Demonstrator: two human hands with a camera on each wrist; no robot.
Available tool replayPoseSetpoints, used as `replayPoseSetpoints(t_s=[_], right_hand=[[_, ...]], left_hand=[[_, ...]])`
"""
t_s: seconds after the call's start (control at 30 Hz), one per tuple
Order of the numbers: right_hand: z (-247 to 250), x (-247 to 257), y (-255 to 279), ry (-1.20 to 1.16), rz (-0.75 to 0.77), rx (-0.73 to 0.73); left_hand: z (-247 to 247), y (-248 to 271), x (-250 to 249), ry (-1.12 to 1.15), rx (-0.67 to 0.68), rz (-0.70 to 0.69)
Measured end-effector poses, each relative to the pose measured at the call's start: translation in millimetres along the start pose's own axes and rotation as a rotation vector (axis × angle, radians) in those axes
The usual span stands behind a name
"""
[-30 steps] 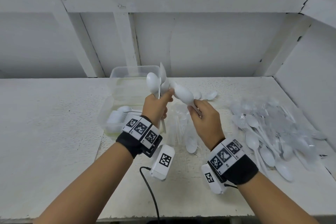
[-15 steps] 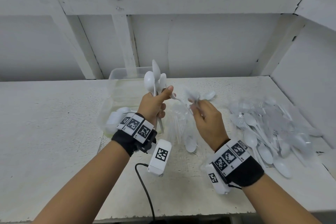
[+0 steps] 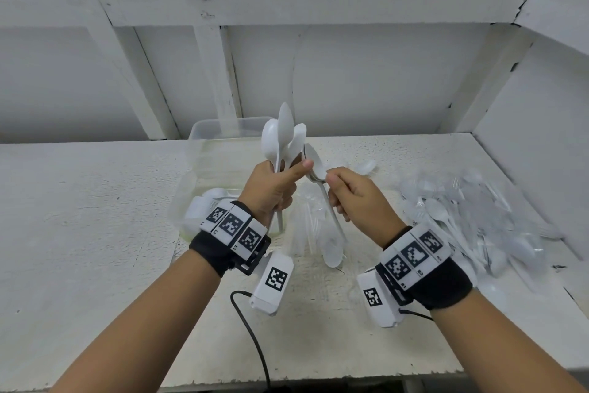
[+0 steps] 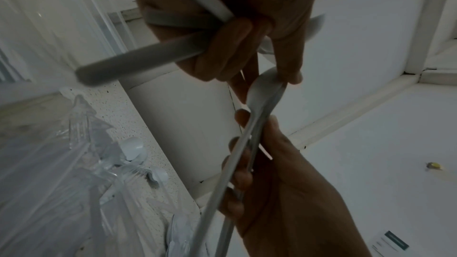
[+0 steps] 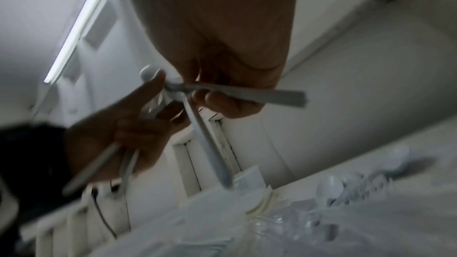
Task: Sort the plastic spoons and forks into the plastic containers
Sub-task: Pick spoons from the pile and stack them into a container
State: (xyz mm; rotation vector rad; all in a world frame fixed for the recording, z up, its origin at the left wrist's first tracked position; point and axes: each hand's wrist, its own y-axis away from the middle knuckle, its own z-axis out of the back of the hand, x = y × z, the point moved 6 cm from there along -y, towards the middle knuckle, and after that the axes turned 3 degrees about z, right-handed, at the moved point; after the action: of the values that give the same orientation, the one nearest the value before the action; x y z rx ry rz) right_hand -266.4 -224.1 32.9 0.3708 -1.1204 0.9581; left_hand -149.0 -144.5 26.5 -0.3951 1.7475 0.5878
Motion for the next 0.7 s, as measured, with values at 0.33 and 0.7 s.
replayPoseSetpoints(t_s=[0.33,0.7], right_hand=[[-14,5,9,0.029,-0.021,-0.004],[13,3,11,0.166,-0.05,-0.201]], left_hand=[[-11,5,5,0.0,-0.042,-0.059],[-3,2,0,-0.351,-0.178,-0.163]])
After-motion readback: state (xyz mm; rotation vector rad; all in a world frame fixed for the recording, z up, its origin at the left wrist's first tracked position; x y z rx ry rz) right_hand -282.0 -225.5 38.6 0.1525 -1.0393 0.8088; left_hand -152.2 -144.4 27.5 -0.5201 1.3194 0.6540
